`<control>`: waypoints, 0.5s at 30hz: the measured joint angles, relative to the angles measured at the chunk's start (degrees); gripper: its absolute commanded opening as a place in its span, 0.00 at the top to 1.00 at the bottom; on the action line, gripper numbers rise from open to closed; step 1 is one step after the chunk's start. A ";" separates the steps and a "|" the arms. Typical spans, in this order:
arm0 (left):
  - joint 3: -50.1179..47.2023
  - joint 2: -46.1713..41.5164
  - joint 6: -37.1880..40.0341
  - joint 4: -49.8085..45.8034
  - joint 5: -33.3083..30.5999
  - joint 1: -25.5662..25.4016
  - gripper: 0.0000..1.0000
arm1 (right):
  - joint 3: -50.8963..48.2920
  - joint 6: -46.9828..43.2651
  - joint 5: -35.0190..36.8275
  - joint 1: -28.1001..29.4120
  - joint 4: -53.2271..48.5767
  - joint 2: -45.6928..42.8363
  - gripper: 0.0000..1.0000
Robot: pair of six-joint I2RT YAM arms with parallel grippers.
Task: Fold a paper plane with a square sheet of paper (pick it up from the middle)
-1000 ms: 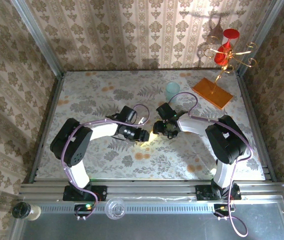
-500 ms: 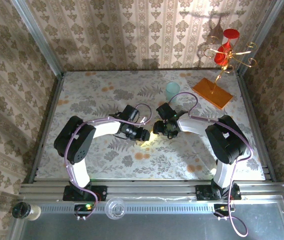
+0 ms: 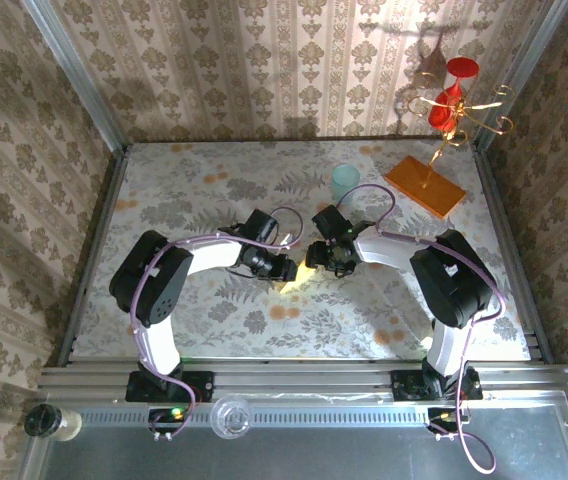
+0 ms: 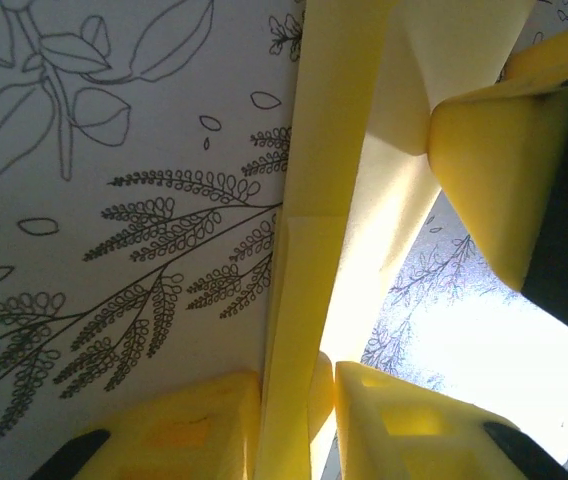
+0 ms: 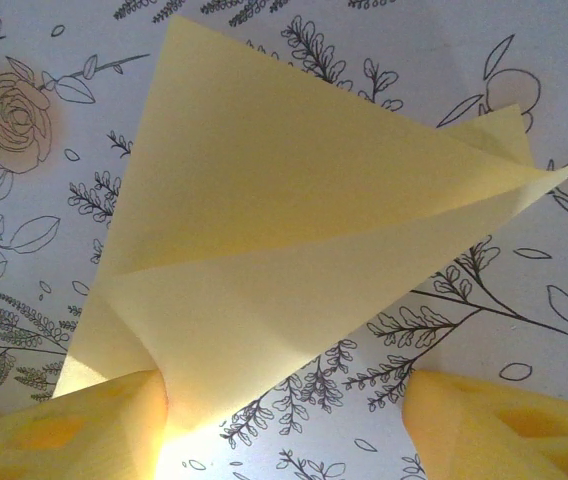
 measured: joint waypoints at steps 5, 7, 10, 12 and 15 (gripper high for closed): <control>0.00 0.15 0.00 0.00 -0.15 0.09 0.74 | 0.02 0.00 -0.42 -0.07 0.07 -0.02 0.30; 0.00 0.17 0.00 0.00 -0.22 0.09 0.75 | 0.02 0.02 -0.96 -0.24 0.13 -0.24 0.30; 0.00 0.22 0.00 0.00 -0.35 0.09 0.75 | -0.52 0.22 -1.99 -0.70 0.76 -0.83 0.30; 0.00 0.24 0.00 0.00 -0.37 0.09 0.75 | -2.03 0.26 -2.86 -1.09 2.34 -2.10 0.30; 0.00 0.24 0.00 0.00 -0.37 0.09 0.75 | -5.03 0.39 -3.06 -1.70 4.17 -4.87 0.30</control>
